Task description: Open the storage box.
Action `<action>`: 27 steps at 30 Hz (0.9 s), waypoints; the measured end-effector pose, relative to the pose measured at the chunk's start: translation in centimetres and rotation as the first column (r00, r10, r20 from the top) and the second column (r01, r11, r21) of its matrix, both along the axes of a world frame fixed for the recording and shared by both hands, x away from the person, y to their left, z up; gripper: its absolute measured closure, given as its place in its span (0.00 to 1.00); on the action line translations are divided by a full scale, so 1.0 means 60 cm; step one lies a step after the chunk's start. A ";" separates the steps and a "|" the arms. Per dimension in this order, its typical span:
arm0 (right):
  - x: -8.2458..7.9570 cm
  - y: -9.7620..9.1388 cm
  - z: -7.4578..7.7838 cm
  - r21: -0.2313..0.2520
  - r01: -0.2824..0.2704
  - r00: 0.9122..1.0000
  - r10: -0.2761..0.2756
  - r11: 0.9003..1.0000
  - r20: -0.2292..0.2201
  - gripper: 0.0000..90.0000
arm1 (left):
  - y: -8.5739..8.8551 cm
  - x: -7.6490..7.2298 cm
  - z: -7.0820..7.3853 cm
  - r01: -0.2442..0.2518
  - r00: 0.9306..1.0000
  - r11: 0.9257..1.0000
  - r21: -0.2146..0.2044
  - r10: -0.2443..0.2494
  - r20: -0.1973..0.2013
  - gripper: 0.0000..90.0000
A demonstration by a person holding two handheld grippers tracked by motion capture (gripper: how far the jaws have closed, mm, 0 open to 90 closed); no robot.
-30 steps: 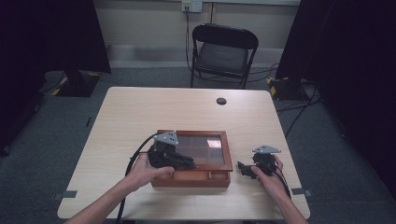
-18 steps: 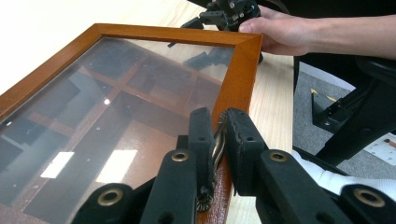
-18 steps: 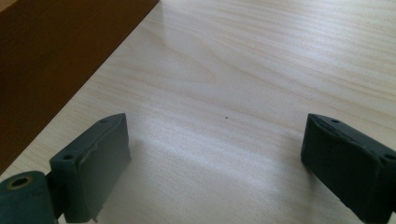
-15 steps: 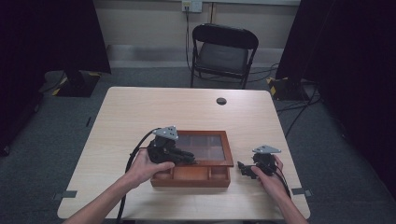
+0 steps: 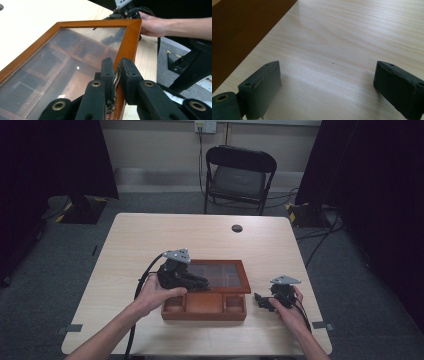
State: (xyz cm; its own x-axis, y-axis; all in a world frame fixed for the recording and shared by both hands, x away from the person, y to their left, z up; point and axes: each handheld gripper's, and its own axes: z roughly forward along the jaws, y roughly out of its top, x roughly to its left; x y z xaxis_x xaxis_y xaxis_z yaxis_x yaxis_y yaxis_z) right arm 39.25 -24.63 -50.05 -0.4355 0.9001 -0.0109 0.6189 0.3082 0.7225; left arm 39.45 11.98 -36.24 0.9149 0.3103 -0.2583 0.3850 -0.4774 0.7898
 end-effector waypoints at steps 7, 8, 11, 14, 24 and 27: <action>0.000 0.000 0.000 0.000 0.001 1.000 -0.001 1.000 0.000 0.08 | 0.001 0.005 0.009 -0.006 1.000 1.000 -0.007 0.006 0.001 0.90; 0.000 0.000 0.000 0.000 0.001 1.000 -0.001 1.000 0.000 0.08 | 0.001 0.006 0.009 -0.004 1.000 1.000 -0.004 0.004 -0.006 0.90; 0.000 0.000 0.000 0.000 0.001 1.000 -0.001 1.000 0.000 0.08 | 0.001 0.009 0.012 0.003 1.000 1.000 -0.003 -0.003 0.001 0.90; 0.000 0.000 0.000 0.000 0.000 1.000 0.000 1.000 0.002 0.08 | 0.002 0.011 0.014 0.005 1.000 1.000 -0.001 -0.005 -0.001 0.90; 0.000 0.000 0.000 0.001 0.001 1.000 -0.001 1.000 -0.002 0.08 | -0.001 0.019 0.033 0.009 1.000 1.000 0.021 -0.009 0.020 0.90; 0.000 0.000 0.000 0.000 0.000 1.000 0.000 1.000 0.000 0.08 | -0.001 0.020 0.035 0.009 1.000 1.000 0.029 -0.010 0.020 0.90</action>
State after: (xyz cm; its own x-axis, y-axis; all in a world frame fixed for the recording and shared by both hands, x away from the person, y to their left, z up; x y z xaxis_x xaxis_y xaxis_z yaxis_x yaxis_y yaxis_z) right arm 39.25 -24.63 -50.05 -0.4351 0.9003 -0.0106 0.6194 0.3079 0.7222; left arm 40.67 11.91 -34.16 0.9226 0.3088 -0.2313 0.3649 -0.5038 0.7829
